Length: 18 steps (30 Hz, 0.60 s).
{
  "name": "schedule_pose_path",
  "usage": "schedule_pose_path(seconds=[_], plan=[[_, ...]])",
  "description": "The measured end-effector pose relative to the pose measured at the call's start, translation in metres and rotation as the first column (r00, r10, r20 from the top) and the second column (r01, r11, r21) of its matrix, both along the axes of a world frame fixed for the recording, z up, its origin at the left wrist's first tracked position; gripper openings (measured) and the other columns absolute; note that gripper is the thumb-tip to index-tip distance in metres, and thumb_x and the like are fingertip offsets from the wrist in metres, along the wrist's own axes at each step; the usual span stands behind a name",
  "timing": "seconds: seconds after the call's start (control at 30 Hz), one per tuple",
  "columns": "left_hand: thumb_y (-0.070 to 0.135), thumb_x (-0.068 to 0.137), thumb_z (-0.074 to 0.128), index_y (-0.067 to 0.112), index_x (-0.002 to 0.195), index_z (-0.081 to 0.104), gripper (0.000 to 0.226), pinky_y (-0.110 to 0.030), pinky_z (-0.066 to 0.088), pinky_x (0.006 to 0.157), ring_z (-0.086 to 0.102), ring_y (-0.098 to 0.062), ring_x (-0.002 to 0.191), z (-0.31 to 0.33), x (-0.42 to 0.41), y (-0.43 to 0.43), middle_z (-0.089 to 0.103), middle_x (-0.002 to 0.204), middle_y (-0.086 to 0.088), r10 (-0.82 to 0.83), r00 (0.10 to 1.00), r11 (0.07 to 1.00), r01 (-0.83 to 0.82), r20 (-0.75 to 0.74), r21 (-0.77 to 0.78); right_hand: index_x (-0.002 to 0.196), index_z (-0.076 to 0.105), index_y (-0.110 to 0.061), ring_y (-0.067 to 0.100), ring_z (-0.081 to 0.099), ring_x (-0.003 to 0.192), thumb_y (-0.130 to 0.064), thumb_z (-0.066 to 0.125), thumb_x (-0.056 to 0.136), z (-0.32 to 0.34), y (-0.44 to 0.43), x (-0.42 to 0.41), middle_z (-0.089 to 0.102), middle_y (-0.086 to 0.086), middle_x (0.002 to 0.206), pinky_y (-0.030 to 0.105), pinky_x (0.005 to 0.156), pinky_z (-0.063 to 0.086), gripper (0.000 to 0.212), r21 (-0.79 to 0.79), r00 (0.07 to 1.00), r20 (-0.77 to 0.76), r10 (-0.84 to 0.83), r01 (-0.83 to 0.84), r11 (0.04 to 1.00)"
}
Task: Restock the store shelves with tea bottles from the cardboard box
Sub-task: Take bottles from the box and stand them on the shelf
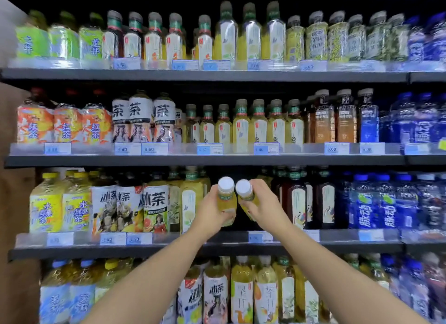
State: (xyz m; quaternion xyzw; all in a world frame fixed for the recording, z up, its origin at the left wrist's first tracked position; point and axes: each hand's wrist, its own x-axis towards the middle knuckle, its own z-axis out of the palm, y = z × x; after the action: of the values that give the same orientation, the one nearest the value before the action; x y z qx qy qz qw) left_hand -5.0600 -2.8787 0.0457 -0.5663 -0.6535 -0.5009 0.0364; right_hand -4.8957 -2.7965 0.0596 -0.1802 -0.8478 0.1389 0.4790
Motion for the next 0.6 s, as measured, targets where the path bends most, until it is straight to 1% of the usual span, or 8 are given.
schedule_pose_path(seconds=[0.07, 0.23, 0.3, 0.37, 0.43, 0.47, 0.53, 0.6], plan=[[0.018, 0.073, 0.085, 0.035, 0.117, 0.039, 0.066, -0.035, 0.052, 0.086, 0.061, -0.017, 0.102, 0.000, -0.013, 0.021, 0.062, 0.110, 0.006, 0.007, 1.000, 1.000, -0.007, 0.020, -0.024, 0.119, 0.052, -0.025, -0.008, 0.048, 0.099, -0.023, 0.067, 0.091, -0.003, 0.024, -0.013, 0.046, -0.017, 0.114, 0.002, 0.081, 0.035, 0.031, -0.017, 1.000, 0.010, -0.008, 0.008, 1.000], [0.022, 0.073, 0.088, 0.024, 0.114, 0.045, 0.060, -0.025, 0.047, 0.070, 0.060, -0.007, 0.084, 0.004, -0.044, 0.062, 0.063, 0.094, 0.012, -0.004, 0.993, 0.986, 0.024, 0.119, -0.166, 0.117, 0.057, -0.020, 0.006, 0.052, 0.098, -0.030, 0.069, 0.090, -0.014, 0.075, -0.045, 0.053, -0.006, 0.109, 0.009, 0.077, 0.036, 0.031, -0.118, 0.996, -0.017, -0.088, 0.085, 0.989], [0.027, 0.070, 0.089, 0.019, 0.117, 0.052, 0.061, -0.030, 0.053, 0.077, 0.064, -0.010, 0.086, 0.001, -0.056, 0.077, 0.068, 0.096, 0.006, 0.002, 0.994, 0.967, 0.025, 0.106, -0.253, 0.112, 0.060, -0.019, 0.011, 0.056, 0.097, -0.031, 0.070, 0.090, -0.015, 0.090, -0.055, 0.058, -0.001, 0.106, 0.022, 0.078, 0.039, 0.027, -0.185, 0.994, -0.011, -0.106, 0.102, 0.977], [0.032, 0.072, 0.087, 0.018, 0.115, 0.051, 0.058, -0.033, 0.053, 0.079, 0.064, -0.015, 0.091, -0.002, -0.062, 0.088, 0.068, 0.100, 0.004, 0.018, 0.994, 0.950, 0.017, 0.108, -0.313, 0.106, 0.061, -0.018, 0.018, 0.062, 0.096, -0.031, 0.070, 0.089, -0.012, 0.102, -0.066, 0.064, 0.003, 0.102, 0.027, 0.076, 0.042, 0.023, -0.288, 0.992, -0.039, -0.121, 0.105, 0.952], [0.031, 0.077, 0.084, 0.019, 0.116, 0.046, 0.056, -0.030, 0.050, 0.076, 0.061, -0.015, 0.093, -0.005, -0.065, 0.099, 0.066, 0.106, 0.001, 0.020, 0.986, 0.943, 0.036, 0.166, -0.331, 0.112, 0.061, -0.015, 0.023, 0.065, 0.099, -0.033, 0.069, 0.089, -0.009, 0.112, -0.076, 0.067, 0.004, 0.102, 0.030, 0.079, 0.048, 0.031, -0.402, 0.990, -0.060, -0.130, 0.096, 0.911], [0.031, 0.079, 0.083, 0.018, 0.121, 0.046, 0.058, -0.032, 0.051, 0.079, 0.062, -0.017, 0.096, -0.006, -0.065, 0.103, 0.066, 0.110, -0.001, 0.019, 0.981, 0.939, 0.049, 0.193, -0.339, 0.117, 0.060, -0.013, 0.025, 0.065, 0.101, -0.035, 0.068, 0.090, -0.009, 0.115, -0.080, 0.068, 0.005, 0.104, 0.032, 0.082, 0.050, 0.036, -0.427, 0.988, -0.055, -0.142, 0.105, 0.898], [0.034, 0.079, 0.082, 0.014, 0.135, 0.042, 0.071, -0.038, 0.054, 0.090, 0.065, -0.020, 0.102, -0.009, -0.064, 0.110, 0.068, 0.114, -0.003, 0.028, 0.977, 0.940, 0.047, 0.212, -0.339, 0.127, 0.056, -0.012, 0.027, 0.062, 0.109, -0.039, 0.066, 0.091, -0.013, 0.119, -0.086, 0.066, 0.007, 0.113, 0.034, 0.089, 0.049, 0.046, -0.451, 0.988, -0.017, -0.156, 0.132, 0.883], [0.035, 0.082, 0.080, 0.011, 0.149, 0.031, 0.087, -0.041, 0.057, 0.089, 0.067, -0.022, 0.101, -0.011, -0.061, 0.113, 0.069, 0.114, -0.005, 0.064, 0.980, 0.940, 0.004, 0.187, -0.342, 0.139, 0.047, -0.014, 0.027, 0.059, 0.114, -0.039, 0.064, 0.093, -0.020, 0.119, -0.085, 0.063, 0.008, 0.122, 0.033, 0.091, 0.048, 0.055, -0.497, 0.989, 0.041, -0.144, 0.146, 0.856]])
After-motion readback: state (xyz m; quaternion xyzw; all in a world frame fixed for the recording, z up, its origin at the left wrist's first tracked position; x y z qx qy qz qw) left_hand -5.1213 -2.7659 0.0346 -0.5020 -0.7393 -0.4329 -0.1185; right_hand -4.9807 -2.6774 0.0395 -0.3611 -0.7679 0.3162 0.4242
